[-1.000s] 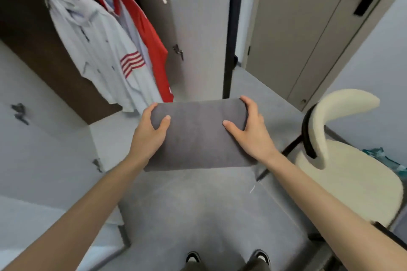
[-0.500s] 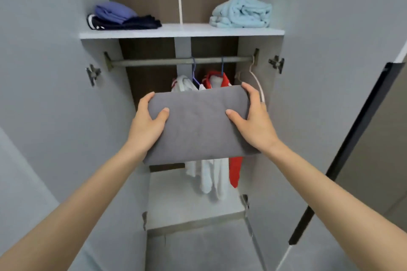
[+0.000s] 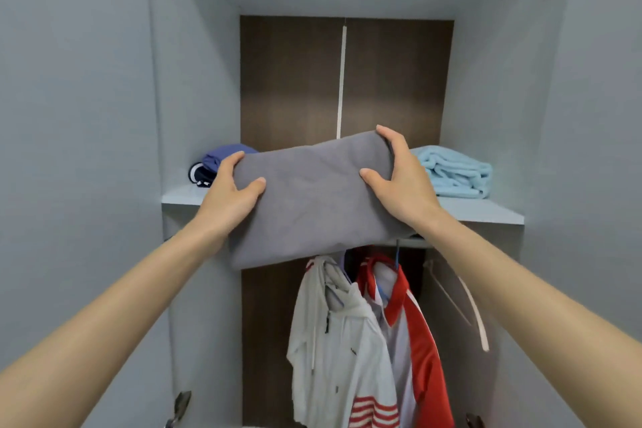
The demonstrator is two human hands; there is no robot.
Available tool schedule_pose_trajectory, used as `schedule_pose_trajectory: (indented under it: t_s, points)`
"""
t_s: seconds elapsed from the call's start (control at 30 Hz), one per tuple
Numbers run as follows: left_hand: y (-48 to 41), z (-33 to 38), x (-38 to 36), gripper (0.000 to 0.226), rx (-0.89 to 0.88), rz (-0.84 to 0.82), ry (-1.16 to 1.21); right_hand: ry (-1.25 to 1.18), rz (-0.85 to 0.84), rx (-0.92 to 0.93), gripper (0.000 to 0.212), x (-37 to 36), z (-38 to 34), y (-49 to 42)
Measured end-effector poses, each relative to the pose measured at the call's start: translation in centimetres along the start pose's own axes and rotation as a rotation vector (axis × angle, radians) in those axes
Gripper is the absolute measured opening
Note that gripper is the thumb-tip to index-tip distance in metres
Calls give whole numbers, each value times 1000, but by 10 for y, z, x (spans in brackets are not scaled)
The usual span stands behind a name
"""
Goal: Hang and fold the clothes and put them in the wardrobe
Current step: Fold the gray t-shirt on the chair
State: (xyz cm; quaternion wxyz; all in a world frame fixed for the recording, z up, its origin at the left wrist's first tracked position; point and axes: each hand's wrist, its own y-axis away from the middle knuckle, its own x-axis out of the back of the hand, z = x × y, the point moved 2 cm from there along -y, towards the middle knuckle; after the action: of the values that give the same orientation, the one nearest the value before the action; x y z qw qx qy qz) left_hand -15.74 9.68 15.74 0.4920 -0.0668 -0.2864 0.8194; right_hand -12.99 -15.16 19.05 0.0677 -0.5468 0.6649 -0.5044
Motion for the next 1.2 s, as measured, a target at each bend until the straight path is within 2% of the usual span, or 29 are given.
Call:
schedule_pose_trajectory:
  t_s: [0.17, 0.4, 0.6, 0.7, 0.8, 0.9, 1.03, 1.2]
  points:
    - [-55, -3, -25, 53, -33, -80, -31, 104, -20, 17, 60, -18, 34, -77]
    - [-131, -33, -60, 43, 67, -210, 6, 192, -47, 20, 58, -63, 85, -169]
    - [-194, -70, -86, 33, 106, -371, -46, 304, -173, -29, 59, -114, 127, -238]
    - [-219, -86, -100, 33, 138, -470, -145, 333, -264, -54, 58, -138, 149, -260]
    - [-239, -103, -111, 33, 95, -528, -263, 371, -365, -73, 57, -161, 167, -274]
    - [-259, -109, -120, 32, 39, -533, -315, 400, -391, -96, 57, -174, 181, -284]
    - [-298, -104, -129, 26, 73, -486, -297, 438, -395, -170, 53, -175, 197, -291]
    - [-336, -115, -137, 34, 110, -483, -427, 409, -397, -257, 36, -173, 211, -280]
